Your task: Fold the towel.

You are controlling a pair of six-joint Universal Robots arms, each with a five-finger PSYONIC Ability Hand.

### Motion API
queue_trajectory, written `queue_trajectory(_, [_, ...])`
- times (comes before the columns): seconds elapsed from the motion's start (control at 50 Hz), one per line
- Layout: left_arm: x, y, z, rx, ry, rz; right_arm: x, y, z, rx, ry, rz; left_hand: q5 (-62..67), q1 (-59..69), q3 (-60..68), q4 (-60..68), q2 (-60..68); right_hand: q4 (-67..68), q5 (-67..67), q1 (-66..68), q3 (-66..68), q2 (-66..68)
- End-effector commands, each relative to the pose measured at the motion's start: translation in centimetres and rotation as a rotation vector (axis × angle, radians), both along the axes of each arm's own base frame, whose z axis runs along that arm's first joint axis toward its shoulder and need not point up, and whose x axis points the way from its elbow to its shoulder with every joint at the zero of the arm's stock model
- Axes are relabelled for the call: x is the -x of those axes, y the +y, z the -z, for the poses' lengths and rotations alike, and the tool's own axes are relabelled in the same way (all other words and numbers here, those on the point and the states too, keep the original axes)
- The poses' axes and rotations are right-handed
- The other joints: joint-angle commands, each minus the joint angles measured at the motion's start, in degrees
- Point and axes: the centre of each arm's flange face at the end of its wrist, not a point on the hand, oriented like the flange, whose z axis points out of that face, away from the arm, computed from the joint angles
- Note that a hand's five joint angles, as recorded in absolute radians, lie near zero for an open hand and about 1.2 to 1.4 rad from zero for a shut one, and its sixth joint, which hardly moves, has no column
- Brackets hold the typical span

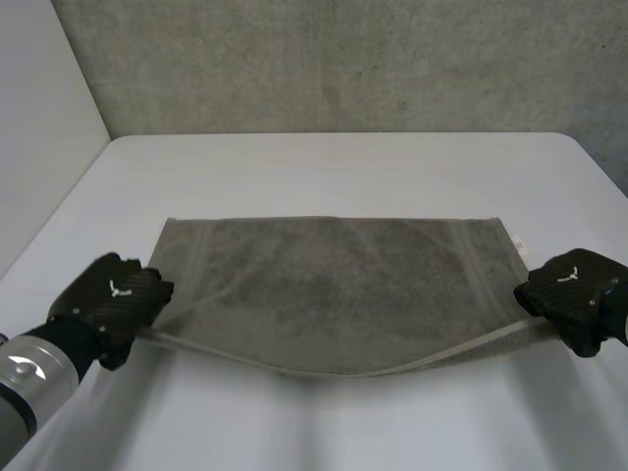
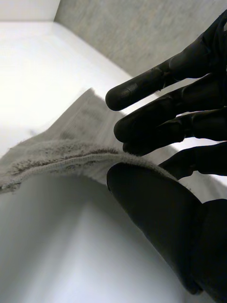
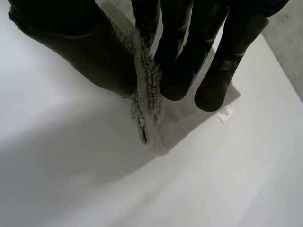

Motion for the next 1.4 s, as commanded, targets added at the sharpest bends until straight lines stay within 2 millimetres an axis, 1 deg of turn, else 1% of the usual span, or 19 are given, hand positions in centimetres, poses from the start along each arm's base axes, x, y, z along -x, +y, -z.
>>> queue_trajectory(0.02, [1.1,-4.8,0.1,0.089,0.075,0.002,-0.6,-4.7,2.3,0.044,-0.06,0.024,10.8,11.2,10.2,10.1,10.2,3.1,2.6,5.0,3.6,5.0])
queue_trajectory(0.14, [3.1,-10.1,2.2,0.052,0.131,-0.01,-3.2,-8.8,3.6,0.117,-0.068,0.03,10.8,11.2,10.2,10.1,10.2,3.1,2.6,5.0,3.6,5.0])
queue_trajectory(0.26, [5.2,-13.4,3.5,0.073,0.118,-0.028,-5.2,-13.3,5.0,0.198,-0.077,0.043,10.8,11.2,10.2,10.1,10.2,3.1,2.6,5.0,3.6,5.0])
queue_trajectory(0.4, [7.5,-19.1,4.4,0.159,0.129,-0.055,-7.4,-17.0,6.1,0.279,-0.106,0.046,10.8,11.2,10.2,10.1,10.2,3.1,2.6,5.0,3.6,5.0])
queue_trajectory(0.62, [9.6,-23.2,6.8,0.16,0.112,-0.08,-9.6,-21.3,8.6,0.379,-0.102,0.059,10.8,11.2,10.2,10.1,10.2,3.1,2.6,5.0,3.6,5.0])
queue_trajectory(0.66, [9.6,-23.5,7.1,0.153,0.111,-0.08,-9.6,-21.6,8.7,0.386,-0.1,0.062,10.8,11.2,10.2,10.1,10.2,3.1,2.6,5.0,3.6,5.0])
queue_trajectory(0.68, [9.7,-23.5,7.1,0.152,0.111,-0.08,-9.6,-21.9,8.9,0.389,-0.1,0.069,10.8,11.2,10.2,10.1,10.2,-22.4,-23.0,-20.6,-22.0,-20.6])
queue_trajectory(0.7, [9.7,-23.6,7.3,0.144,0.107,-0.082,-9.6,-21.9,8.9,0.389,-0.1,0.069,10.8,11.2,10.2,10.1,10.2,-22.7,-23.3,-20.9,-22.2,-20.8])
queue_trajectory(0.72, [9.7,-23.7,7.5,0.137,0.104,-0.085,-9.6,-22.0,9.0,0.392,-0.097,0.077,-17.8,-17.4,-18.4,-18.5,-18.4,-66.9,-67.4,-65.0,-66.4,-65.0])
queue_trajectory(0.74, [9.7,-23.7,7.5,0.137,0.104,-0.085,-9.5,-22.2,9.2,0.394,-0.09,0.089,-18.1,-17.7,-18.7,-18.8,-18.7,-66.9,-67.4,-65.0,-66.4,-65.0])
queue_trajectory(0.76, [9.7,-23.6,7.5,0.134,0.104,-0.089,-9.5,-22.2,9.2,0.394,-0.089,0.089,-59.2,-58.8,-59.8,-59.9,-59.8,-66.9,-67.4,-65.0,-66.4,-65.0])
queue_trajectory(0.8, [9.8,-23.6,7.4,0.138,0.105,-0.09,-9.5,-22.3,8.3,0.422,-0.086,0.114,-53.2,-52.8,-53.8,-53.9,-53.9,-66.9,-67.4,-65.0,-66.4,-65.0])
queue_trajectory(0.86, [10.0,-23.5,6.9,0.149,0.111,-0.095,-9.6,-22.3,7.6,0.434,-0.097,0.125,-59.2,-58.8,-59.8,-59.9,-59.8,-66.9,-67.4,-65.0,-66.4,-65.0])
queue_trajectory(0.96, [10.0,-23.2,4.9,0.165,0.145,-0.103,-9.5,-21.5,2.2,0.484,-0.209,0.167,-59.2,-58.8,-59.8,-59.9,-59.8,-66.9,-67.4,-65.0,-66.4,-65.0])
queue_trajectory(1.02, [9.7,-22.5,3.5,0.147,0.193,-0.121,-9.3,-21.0,1.1,0.479,-0.243,0.182,-59.2,-58.8,-59.8,-59.9,-59.8,-66.9,-67.4,-65.0,-66.4,-65.0])
queue_trajectory(1.12, [9.0,-20.4,1.7,0.093,0.278,-0.144,-7.7,-17.9,-1.6,0.427,-0.276,0.212,-59.2,-58.8,-59.8,-59.9,-59.8,-66.9,-67.4,-65.0,-66.4,-65.0])
queue_trajectory(1.24, [7.4,-16.8,0.3,0.041,0.331,-0.166,-6.2,-14.9,-1.0,0.341,-0.251,0.228,-59.2,-58.8,-59.8,-59.9,-59.8,-66.9,-67.4,-65.0,-66.4,-65.0])
queue_trajectory(1.34, [6.4,-14.3,-0.1,0.046,0.356,-0.176,-4.8,-11.5,2.3,0.207,-0.236,0.204,-59.2,-58.8,-59.8,-59.9,-59.8,-62.6,-63.2,-60.7,-62.1,-60.7])
queue_trajectory(1.4, [5.9,-13.0,-0.1,0.057,0.372,-0.177,-4.4,-11.0,3.3,0.185,-0.238,0.203,-59.2,-58.8,-59.8,-59.9,-59.8,-60.7,-61.3,-58.9,-60.3,-58.8])
